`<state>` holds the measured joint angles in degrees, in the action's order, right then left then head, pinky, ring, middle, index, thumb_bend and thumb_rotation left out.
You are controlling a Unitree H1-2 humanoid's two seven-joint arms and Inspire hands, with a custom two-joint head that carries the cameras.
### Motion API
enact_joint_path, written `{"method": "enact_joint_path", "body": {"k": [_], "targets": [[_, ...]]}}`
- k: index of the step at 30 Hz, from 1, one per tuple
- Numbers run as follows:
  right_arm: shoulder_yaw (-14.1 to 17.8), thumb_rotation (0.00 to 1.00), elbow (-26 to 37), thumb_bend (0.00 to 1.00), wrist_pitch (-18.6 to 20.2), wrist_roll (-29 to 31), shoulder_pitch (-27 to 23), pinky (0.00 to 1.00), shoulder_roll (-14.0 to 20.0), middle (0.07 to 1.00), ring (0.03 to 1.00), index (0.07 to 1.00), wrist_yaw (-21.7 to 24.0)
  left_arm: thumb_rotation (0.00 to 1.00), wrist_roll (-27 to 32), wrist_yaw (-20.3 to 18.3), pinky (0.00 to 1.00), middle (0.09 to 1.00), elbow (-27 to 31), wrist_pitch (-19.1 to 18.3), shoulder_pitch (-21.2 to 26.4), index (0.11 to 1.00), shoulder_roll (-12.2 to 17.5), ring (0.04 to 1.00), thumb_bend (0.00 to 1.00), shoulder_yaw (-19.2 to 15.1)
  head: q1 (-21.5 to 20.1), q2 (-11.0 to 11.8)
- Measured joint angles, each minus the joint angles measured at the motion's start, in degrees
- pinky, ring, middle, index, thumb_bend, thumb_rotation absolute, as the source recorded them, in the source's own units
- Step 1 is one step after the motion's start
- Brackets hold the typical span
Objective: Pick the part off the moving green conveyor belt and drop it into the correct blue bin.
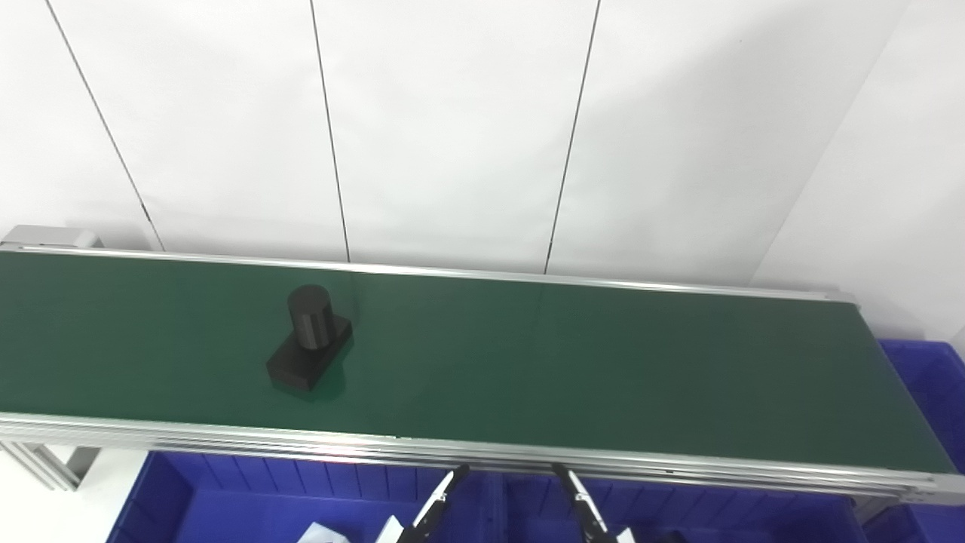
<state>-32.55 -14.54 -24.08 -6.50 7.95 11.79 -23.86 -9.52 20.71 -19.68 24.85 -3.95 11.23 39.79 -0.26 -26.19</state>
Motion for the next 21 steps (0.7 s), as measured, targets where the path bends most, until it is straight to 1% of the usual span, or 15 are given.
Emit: {"method": "enact_joint_path", "body": {"k": [4, 6, 7, 9, 10, 12, 14, 16, 17, 19, 21], "targets": [[1.0, 0.83, 3.2, 0.89, 0.0, 0.0, 0.7, 0.92, 0.0, 0.930, 0.920, 0.918, 0.4, 1.00, -0.3, 1.4, 0.92, 0.976, 0.0, 0.0, 0.7, 0.961, 0.0, 0.969, 0.94, 0.3, -0.4, -0.3], [1.5, 0.80, 4.4, 0.88, 0.0, -0.1, 0.9, 0.88, -0.1, 0.904, 0.890, 0.901, 0.4, 0.99, -0.7, 1.6, 0.93, 0.982, 0.0, 0.0, 0.8, 0.967, 0.0, 0.977, 0.92, 0.5, -0.4, -0.3], [1.7, 0.77, 5.7, 0.87, 0.0, -0.3, 1.1, 0.85, -0.1, 0.890, 0.870, 0.892, 0.3, 0.98, -0.6, 1.6, 0.93, 0.983, 0.0, 0.0, 0.9, 0.968, 0.0, 0.979, 0.91, 0.7, -0.4, -0.3], [2.4, 0.74, 8.9, 0.88, 0.0, -0.5, 1.5, 0.81, -0.1, 0.879, 0.840, 0.884, 0.4, 0.97, -0.6, 1.6, 0.93, 0.982, -0.5, 0.0, 0.9, 0.967, 0.0, 0.977, 0.90, 1.1, -1.0, -0.3], [2.9, 0.74, 10.4, 0.88, 0.0, -0.3, 1.5, 0.80, -0.3, 0.878, 0.838, 0.883, 0.6, 0.97, -0.6, 1.6, 0.93, 0.982, -0.9, 0.0, 0.9, 0.966, 0.0, 0.976, 0.90, 1.3, -1.0, -0.3], [3.6, 0.73, 12.2, 0.90, -0.1, -0.1, 1.5, 0.75, -0.6, 0.858, 0.807, 0.877, 1.1, 0.96, -0.5, 1.6, 0.92, 0.981, -1.4, 0.0, 0.9, 0.966, -0.1, 0.975, 0.90, 1.5, -1.3, -0.3], [4.1, 0.70, 13.8, 0.92, -0.1, -0.2, 1.5, 0.73, -1.0, 0.844, 0.780, 0.871, 1.5, 0.96, -0.5, 1.6, 0.92, 0.981, -1.4, 0.0, 0.9, 0.965, 0.0, 0.975, 0.89, 1.6, -1.5, -0.4], [4.7, 0.66, 15.2, 0.93, -0.1, -0.6, 1.1, 0.70, -1.5, 0.841, 0.760, 0.860, 2.0, 0.96, -0.4, 1.6, 0.92, 0.983, -1.6, 0.0, 1.1, 0.966, -0.1, 0.978, 0.90, 1.6, -1.8, -0.2], [5.1, 0.64, 15.5, 0.95, -0.1, -0.7, 0.7, 0.70, -1.7, 0.843, 0.759, 0.858, 2.3, 0.96, -0.4, 1.6, 0.92, 0.983, -1.6, 0.0, 1.1, 0.967, -0.1, 0.978, 0.90, 1.6, -1.8, -0.1], [5.7, 0.63, 15.5, 0.96, -0.1, -1.3, -0.6, 0.70, -1.9, 0.844, 0.759, 0.857, 2.8, 0.96, -0.4, 1.7, 0.92, 0.983, -1.8, 0.0, 1.4, 0.967, -0.2, 0.977, 0.90, 1.7, -1.8, 0.0], [6.6, 0.64, 15.5, 0.98, -0.1, -2.5, -2.5, 0.67, -2.0, 0.845, 0.753, 0.858, 2.9, 0.96, -0.4, 1.9, 0.92, 0.981, -2.2, 0.0, 1.7, 0.968, -0.3, 0.977, 0.91, 1.9, -1.8, 0.1]]}}
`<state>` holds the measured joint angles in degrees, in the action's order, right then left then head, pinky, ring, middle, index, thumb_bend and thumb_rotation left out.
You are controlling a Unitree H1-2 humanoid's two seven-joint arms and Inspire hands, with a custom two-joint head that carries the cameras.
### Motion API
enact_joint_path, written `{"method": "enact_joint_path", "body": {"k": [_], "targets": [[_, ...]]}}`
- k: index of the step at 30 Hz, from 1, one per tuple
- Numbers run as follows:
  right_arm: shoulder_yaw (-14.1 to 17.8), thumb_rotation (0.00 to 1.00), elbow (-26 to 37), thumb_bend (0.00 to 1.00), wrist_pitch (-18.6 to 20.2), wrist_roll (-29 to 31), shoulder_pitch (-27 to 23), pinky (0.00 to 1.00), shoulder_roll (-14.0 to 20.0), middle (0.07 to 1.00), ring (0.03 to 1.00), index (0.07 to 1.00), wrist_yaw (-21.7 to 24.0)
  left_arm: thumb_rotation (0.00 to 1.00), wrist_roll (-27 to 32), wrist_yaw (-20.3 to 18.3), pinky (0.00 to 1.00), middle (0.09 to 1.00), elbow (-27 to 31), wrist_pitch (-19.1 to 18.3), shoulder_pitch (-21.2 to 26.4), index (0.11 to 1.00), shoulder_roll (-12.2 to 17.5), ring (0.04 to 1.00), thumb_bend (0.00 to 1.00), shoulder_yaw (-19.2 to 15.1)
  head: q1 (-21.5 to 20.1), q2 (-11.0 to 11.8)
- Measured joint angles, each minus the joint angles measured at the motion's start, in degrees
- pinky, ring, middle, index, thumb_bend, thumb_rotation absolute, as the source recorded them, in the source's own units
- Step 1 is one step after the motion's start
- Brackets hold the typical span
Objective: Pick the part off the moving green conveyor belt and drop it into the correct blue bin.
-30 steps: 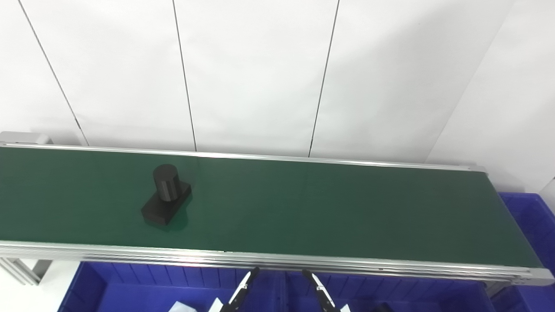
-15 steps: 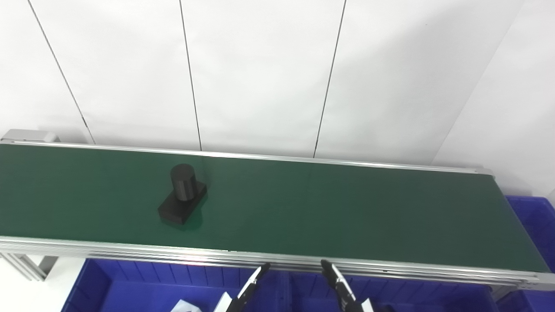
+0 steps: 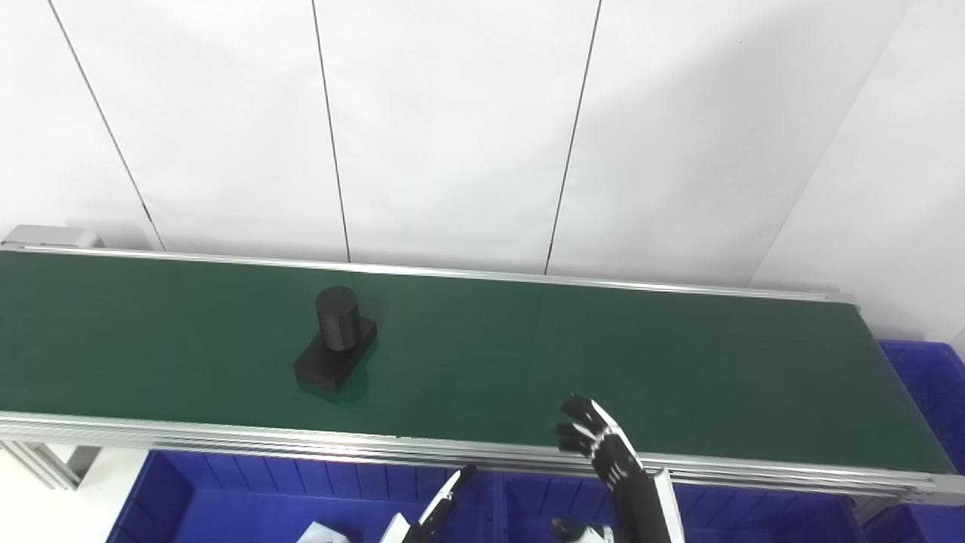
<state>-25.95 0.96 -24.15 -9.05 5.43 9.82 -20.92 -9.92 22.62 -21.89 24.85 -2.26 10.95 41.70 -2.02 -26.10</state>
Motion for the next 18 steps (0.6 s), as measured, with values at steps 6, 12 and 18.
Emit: {"method": "enact_joint_path", "body": {"k": [6, 12, 18], "targets": [[3.7, 0.59, -0.6, 0.94, 0.0, -4.4, -6.8, 0.69, 0.5, 0.859, 0.772, 0.859, -0.2, 0.95, 0.0, 1.0, 0.93, 0.985, -0.5, 0.0, 0.6, 0.971, -0.1, 0.979, 0.89, 0.8, 0.0, 0.2], [7.2, 0.45, -5.5, 0.97, -0.5, -3.0, -11.8, 0.69, 0.8, 0.860, 0.771, 0.874, 0.2, 0.94, 0.0, 1.2, 0.93, 0.986, -1.0, 0.0, 0.8, 0.972, -0.2, 0.982, 0.90, 1.1, 0.0, 0.6], [10.1, 0.38, -9.7, 0.98, -0.7, 1.7, -17.6, 0.65, 0.7, 0.855, 0.765, 0.886, 4.2, 0.94, 0.0, 1.2, 0.93, 0.984, -1.0, 0.0, 1.1, 0.970, -0.3, 0.978, 0.89, 1.2, 0.1, 0.7]]}}
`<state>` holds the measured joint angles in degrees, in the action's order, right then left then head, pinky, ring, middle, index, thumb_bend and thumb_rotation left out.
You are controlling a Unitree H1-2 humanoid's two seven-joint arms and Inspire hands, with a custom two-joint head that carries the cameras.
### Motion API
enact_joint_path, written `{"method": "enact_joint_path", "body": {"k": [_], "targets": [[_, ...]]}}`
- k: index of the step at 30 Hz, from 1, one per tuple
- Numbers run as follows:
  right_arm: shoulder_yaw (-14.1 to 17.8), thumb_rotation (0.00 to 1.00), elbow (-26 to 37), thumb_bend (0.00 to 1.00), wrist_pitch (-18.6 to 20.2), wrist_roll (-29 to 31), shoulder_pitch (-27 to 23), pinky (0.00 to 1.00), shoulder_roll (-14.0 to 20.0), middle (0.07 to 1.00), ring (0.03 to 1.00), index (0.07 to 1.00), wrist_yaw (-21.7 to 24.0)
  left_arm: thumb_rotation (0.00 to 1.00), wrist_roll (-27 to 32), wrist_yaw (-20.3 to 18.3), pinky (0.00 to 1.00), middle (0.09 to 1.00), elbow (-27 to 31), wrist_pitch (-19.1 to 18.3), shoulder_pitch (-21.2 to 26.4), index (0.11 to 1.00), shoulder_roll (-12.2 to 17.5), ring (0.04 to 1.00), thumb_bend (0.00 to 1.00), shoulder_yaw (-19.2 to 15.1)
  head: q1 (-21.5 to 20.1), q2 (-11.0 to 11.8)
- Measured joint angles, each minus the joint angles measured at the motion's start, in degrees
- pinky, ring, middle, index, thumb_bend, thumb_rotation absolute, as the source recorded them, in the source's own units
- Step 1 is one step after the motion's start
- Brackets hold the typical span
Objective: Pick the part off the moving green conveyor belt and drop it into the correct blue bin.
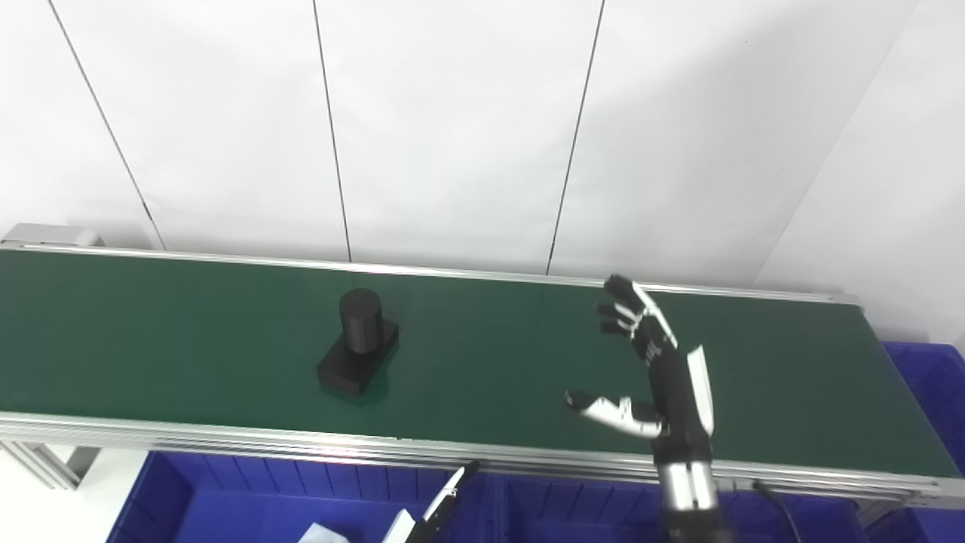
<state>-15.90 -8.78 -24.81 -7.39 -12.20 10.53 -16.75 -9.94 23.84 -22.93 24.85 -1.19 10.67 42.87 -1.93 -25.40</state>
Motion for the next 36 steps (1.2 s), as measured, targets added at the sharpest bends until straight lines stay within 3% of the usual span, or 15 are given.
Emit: {"method": "enact_joint_path", "body": {"k": [11, 17, 22, 27, 31, 36], "targets": [[1.5, 0.42, -12.6, 0.97, -0.2, -2.9, -8.3, 0.65, -0.2, 0.867, 0.765, 0.890, 3.1, 0.93, 0.0, 0.4, 0.92, 0.983, -0.1, 0.0, 0.2, 0.971, -0.5, 0.976, 0.90, 0.5, 0.5, 0.1], [1.6, 0.35, -21.9, 0.98, -0.2, -2.7, -13.7, 0.65, -0.5, 0.880, 0.770, 0.876, 4.4, 0.93, 0.0, 0.6, 0.90, 0.979, -0.1, 0.0, 0.2, 0.971, -0.6, 0.966, 0.91, 0.7, 0.7, 0.0], [1.5, 0.41, -27.1, 0.98, -0.2, -2.9, -16.3, 0.63, -2.1, 0.879, 0.765, 0.874, 4.7, 0.92, 0.0, 0.7, 0.91, 0.976, -0.1, 0.0, 0.2, 0.970, -0.9, 0.963, 0.92, 1.0, 0.8, 0.0], [-0.1, 0.41, -32.6, 0.97, -0.2, -3.8, -18.6, 0.59, -2.7, 0.862, 0.746, 0.852, 4.6, 0.92, 0.0, 0.6, 0.91, 0.980, -0.1, 0.0, 0.2, 0.975, -1.2, 0.966, 0.94, 1.0, 0.8, 0.1], [-1.7, 0.42, -35.9, 0.96, -0.2, -5.6, -20.9, 0.62, -2.8, 0.864, 0.753, 0.863, 4.5, 0.93, 0.0, 0.6, 0.91, 0.979, -0.1, 0.0, 0.2, 0.981, -1.2, 0.965, 0.95, 1.2, 0.7, 0.2], [-6.2, 0.44, -38.6, 1.00, -0.2, -9.6, -22.3, 0.63, -2.6, 0.875, 0.791, 0.869, 4.5, 0.92, -0.6, 0.8, 0.91, 0.976, -0.1, 0.0, 0.3, 0.979, -1.2, 0.963, 0.94, 1.9, 0.7, 0.1]]}}
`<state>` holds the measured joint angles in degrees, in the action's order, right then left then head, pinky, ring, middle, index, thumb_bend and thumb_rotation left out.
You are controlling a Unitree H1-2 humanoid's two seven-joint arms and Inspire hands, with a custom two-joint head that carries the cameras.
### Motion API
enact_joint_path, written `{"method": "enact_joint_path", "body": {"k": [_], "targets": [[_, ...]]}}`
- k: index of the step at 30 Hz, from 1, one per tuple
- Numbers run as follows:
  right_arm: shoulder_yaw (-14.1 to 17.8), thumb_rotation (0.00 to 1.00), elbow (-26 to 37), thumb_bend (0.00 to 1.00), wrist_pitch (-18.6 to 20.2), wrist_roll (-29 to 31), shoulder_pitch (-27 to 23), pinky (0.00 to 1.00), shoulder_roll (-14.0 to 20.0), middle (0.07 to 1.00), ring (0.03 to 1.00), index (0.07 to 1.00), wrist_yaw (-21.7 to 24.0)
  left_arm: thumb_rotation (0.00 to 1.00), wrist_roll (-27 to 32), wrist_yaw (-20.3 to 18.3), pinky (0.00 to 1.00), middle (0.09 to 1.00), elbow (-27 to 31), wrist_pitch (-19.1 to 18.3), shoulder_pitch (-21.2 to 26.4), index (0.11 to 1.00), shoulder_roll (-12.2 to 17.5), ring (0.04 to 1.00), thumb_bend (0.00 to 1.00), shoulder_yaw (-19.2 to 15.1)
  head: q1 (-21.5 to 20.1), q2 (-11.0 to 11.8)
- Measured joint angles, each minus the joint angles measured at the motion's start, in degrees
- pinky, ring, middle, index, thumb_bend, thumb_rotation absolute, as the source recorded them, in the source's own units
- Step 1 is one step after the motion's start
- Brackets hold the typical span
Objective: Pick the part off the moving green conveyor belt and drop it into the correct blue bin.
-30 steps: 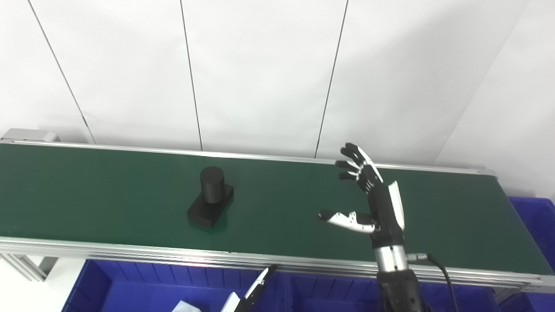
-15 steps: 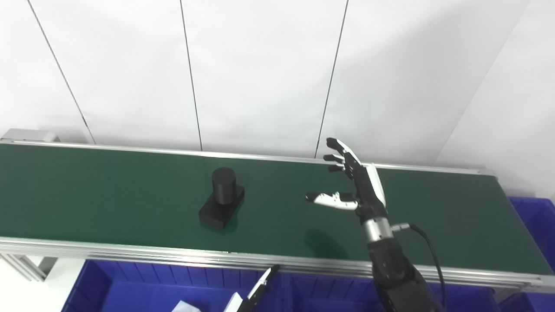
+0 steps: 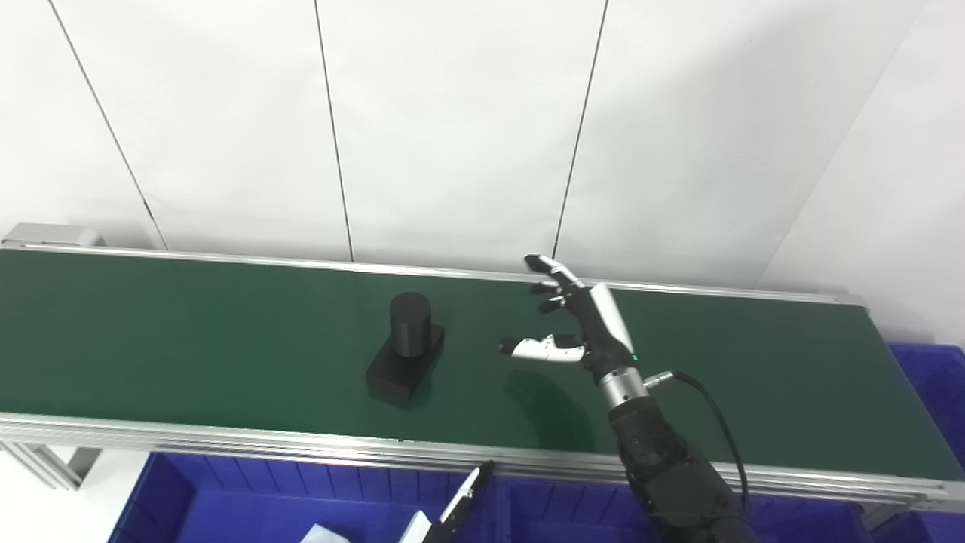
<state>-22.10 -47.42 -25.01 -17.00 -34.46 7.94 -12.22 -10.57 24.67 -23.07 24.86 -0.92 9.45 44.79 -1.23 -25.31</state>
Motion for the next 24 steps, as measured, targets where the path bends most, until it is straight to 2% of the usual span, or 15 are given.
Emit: {"method": "enact_joint_path", "body": {"k": [2, 5, 12, 24], "targets": [[-0.5, 0.45, -0.6, 1.00, 0.0, -0.4, 0.0, 0.57, -0.1, 0.875, 0.773, 0.867, 0.0, 0.92, 0.0, 0.3, 0.92, 0.980, -0.1, 0.0, 0.1, 0.977, 0.0, 0.966, 0.94, 0.3, -0.1, 0.0], [-0.6, 0.44, -1.0, 1.00, 0.0, -0.8, 0.0, 0.55, -0.1, 0.865, 0.755, 0.866, 0.0, 0.91, 0.0, 0.9, 0.95, 0.985, -0.3, 0.0, 0.4, 0.975, 0.1, 0.974, 0.92, 0.9, 0.0, 0.2], [-0.9, 0.38, -3.3, 0.98, 0.0, -0.6, -0.5, 0.64, -1.2, 0.863, 0.775, 0.850, -0.1, 0.90, -0.1, 1.5, 0.92, 0.977, -0.3, 0.0, 0.8, 0.969, 0.0, 0.962, 0.95, 1.1, 0.3, 0.2], [-2.1, 0.40, -6.2, 0.97, 0.0, -0.3, -2.0, 0.60, -1.4, 0.857, 0.762, 0.839, 0.0, 0.89, -0.2, 1.5, 0.95, 0.980, -0.2, 0.0, 0.7, 0.966, 0.2, 0.974, 0.93, 1.4, 0.1, 0.2]]}}
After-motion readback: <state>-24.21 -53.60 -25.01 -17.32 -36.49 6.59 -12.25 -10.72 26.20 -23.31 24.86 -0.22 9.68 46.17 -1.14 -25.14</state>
